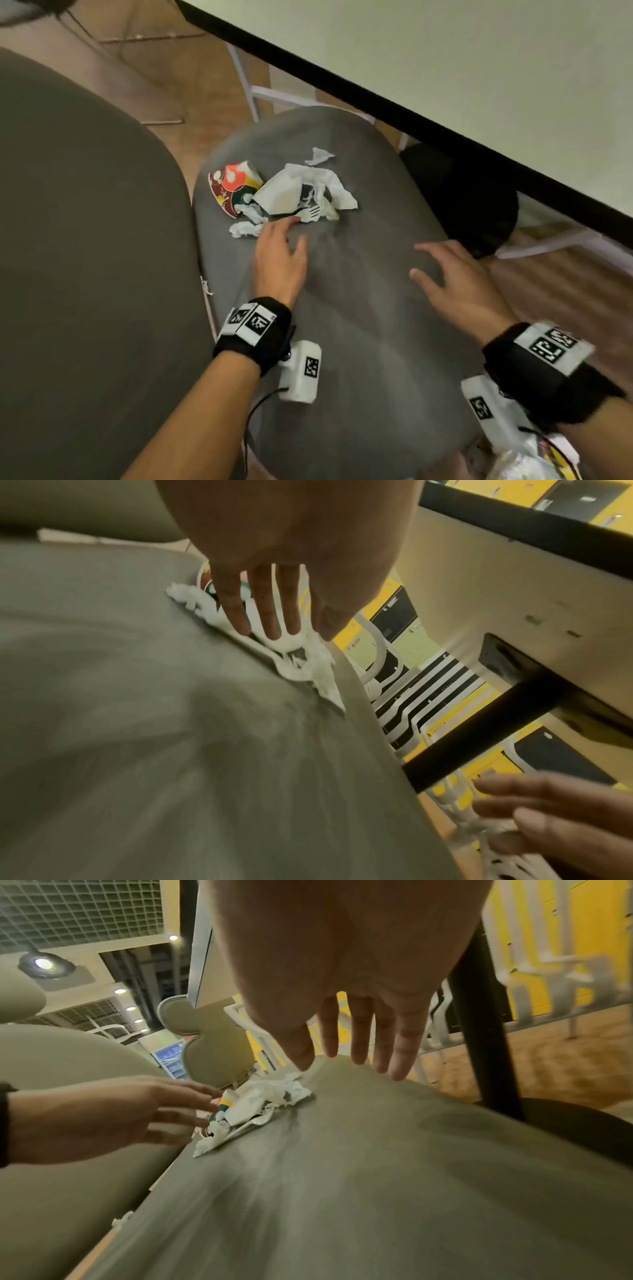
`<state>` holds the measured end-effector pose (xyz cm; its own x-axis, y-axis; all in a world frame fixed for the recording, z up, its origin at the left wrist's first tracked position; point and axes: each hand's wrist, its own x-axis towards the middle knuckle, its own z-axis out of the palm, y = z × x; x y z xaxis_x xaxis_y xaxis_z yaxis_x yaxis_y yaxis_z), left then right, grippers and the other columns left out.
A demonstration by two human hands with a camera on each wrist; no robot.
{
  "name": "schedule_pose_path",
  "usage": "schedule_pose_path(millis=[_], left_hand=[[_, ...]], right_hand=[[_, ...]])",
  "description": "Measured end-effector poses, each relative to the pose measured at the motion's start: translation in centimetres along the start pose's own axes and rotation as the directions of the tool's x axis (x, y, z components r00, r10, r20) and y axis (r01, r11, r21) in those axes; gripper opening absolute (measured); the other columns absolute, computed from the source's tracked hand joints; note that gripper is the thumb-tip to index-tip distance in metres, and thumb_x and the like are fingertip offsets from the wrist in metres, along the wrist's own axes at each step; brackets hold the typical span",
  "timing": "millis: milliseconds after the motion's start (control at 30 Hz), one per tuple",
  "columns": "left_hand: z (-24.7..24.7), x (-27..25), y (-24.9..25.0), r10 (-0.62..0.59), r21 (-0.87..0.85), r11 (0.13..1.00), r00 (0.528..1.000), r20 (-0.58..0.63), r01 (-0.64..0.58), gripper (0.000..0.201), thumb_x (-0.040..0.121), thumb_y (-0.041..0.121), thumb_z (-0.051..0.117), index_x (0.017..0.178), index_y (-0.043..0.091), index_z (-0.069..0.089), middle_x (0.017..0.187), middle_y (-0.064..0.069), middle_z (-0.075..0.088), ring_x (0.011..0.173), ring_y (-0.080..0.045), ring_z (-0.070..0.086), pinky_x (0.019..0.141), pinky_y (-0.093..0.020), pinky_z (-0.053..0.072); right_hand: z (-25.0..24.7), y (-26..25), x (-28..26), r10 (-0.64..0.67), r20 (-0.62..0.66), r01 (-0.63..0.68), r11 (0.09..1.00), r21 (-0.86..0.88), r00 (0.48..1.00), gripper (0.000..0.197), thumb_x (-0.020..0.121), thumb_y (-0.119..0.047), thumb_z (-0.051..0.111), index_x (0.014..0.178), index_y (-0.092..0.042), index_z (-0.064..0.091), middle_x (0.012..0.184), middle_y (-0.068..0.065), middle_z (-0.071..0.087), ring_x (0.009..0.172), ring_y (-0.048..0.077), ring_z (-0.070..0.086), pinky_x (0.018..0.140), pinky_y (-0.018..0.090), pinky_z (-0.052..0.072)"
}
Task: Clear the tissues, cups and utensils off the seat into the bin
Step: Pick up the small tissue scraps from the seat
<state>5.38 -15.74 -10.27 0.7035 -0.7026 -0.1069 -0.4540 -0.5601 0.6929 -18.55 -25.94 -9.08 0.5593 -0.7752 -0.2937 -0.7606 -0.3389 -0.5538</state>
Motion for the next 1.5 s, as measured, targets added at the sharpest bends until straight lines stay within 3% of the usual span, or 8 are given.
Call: schedule_pose_path(millis=[100,233,400,667,1000,1200,1400,1500], left_hand=[[-1.2,4.4,-1.3,0.055,0.165,0.985,0.996,-0.067,-0.044,0.035,0.089,0.022,0.056,0.124,0.018,0.059,0.126,-0.003,0.053,0.119,-0.023,0.05,0.1,-0.036,0.041],[-1.7,6.4,-4.5,-0.251,0.307,0.916,0.966,-0.064,0.259,0.05,0.089,0.032,0.06,0.133,0.015,0.045,0.136,-0.009,0.041,0.123,-0.029,0.041,0.097,-0.045,0.042],[-1.4,4.4,-8.2,-0.12,0.413,0.905,0.992,0.024,0.1,0.049,0.088,0.035,0.062,0.133,0.019,0.049,0.14,-0.003,0.04,0.125,-0.026,0.038,0.098,-0.043,0.042],[-2.0,3.6,-10.6,-0.044,0.139,0.989,0.994,-0.099,0.058,0.013,0.08,0.017,0.07,0.084,0.009,0.062,0.095,-0.005,0.058,0.083,-0.024,0.054,0.072,-0.032,0.04],[-1.8,3.0,-8.2,-0.115,-0.048,0.993,0.991,-0.072,0.112,0.034,0.085,0.005,0.053,0.104,0.024,0.073,0.089,0.001,0.052,0.077,-0.015,0.049,0.073,-0.028,0.041],[-1.8,2.8,-8.7,-0.245,-0.083,0.968,0.96,-0.137,0.235,0.018,0.082,0.006,0.054,0.073,0.009,0.07,0.089,-0.001,0.058,0.082,-0.023,0.057,0.074,-0.032,0.043],[-4.7,0.6,-8.9,-0.359,0.139,0.916,0.923,-0.136,0.376,0.033,0.083,0.009,0.063,0.116,0.018,0.065,0.14,-0.004,0.038,0.102,-0.028,0.06,0.088,-0.034,0.043],[-5.0,-0.1,-9.5,-0.477,0.303,0.832,0.878,-0.041,0.465,0.053,0.087,0.01,0.06,0.139,0.014,0.047,0.156,-0.011,0.023,0.122,-0.034,0.053,0.1,-0.038,0.041]], right_hand=[[2.4,-3.4,3.9,-0.067,-0.025,0.067,0.998,-0.013,0.997,0.048,0.09,-0.038,0.059,0.135,-0.025,0.048,0.137,-0.002,0.042,0.125,0.019,0.046,0.104,0.03,0.036],[4.9,-8.0,8.7,-0.18,0.049,0.185,0.974,-0.13,0.982,0.077,0.087,-0.032,0.066,0.15,-0.027,0.023,0.16,-0.003,0.01,0.144,0.023,0.018,0.112,0.037,0.027],[6.5,-11.5,14.8,-0.253,0.18,0.294,0.919,-0.264,0.951,0.089,0.089,-0.034,0.064,0.153,-0.027,0.003,0.158,-0.012,-0.021,0.149,0.021,-0.004,0.114,0.041,0.024],[9.1,-10.9,15.8,-0.218,0.064,0.227,0.928,-0.295,0.974,0.05,0.098,-0.027,0.047,0.143,-0.012,0.036,0.126,0.014,0.051,0.113,0.032,0.042,0.095,0.039,0.036],[7.6,-7.9,13.7,-0.07,-0.073,0.067,0.997,-0.046,0.995,0.042,0.084,-0.049,0.064,0.072,-0.012,0.05,0.085,0.002,0.046,0.072,0.018,0.045,0.062,0.024,0.025],[6.9,-10.1,17.3,-0.036,-0.264,0.043,0.999,0.021,0.964,0.034,0.095,-0.025,0.056,0.128,-0.023,0.048,0.108,0.008,0.055,0.088,0.022,0.055,0.071,0.027,0.04],[9.1,-10.8,19.5,-0.195,-0.097,0.155,0.935,-0.318,0.976,0.056,0.098,-0.017,0.049,0.148,-0.03,0.029,0.157,0.0,0.017,0.117,0.03,0.052,0.093,0.036,0.046],[9.1,-10.7,19.9,-0.247,-0.092,0.215,0.94,-0.266,0.965,0.044,0.096,-0.013,0.05,0.14,-0.019,0.044,0.155,-0.004,0.027,0.126,0.025,0.049,0.1,0.035,0.043]])
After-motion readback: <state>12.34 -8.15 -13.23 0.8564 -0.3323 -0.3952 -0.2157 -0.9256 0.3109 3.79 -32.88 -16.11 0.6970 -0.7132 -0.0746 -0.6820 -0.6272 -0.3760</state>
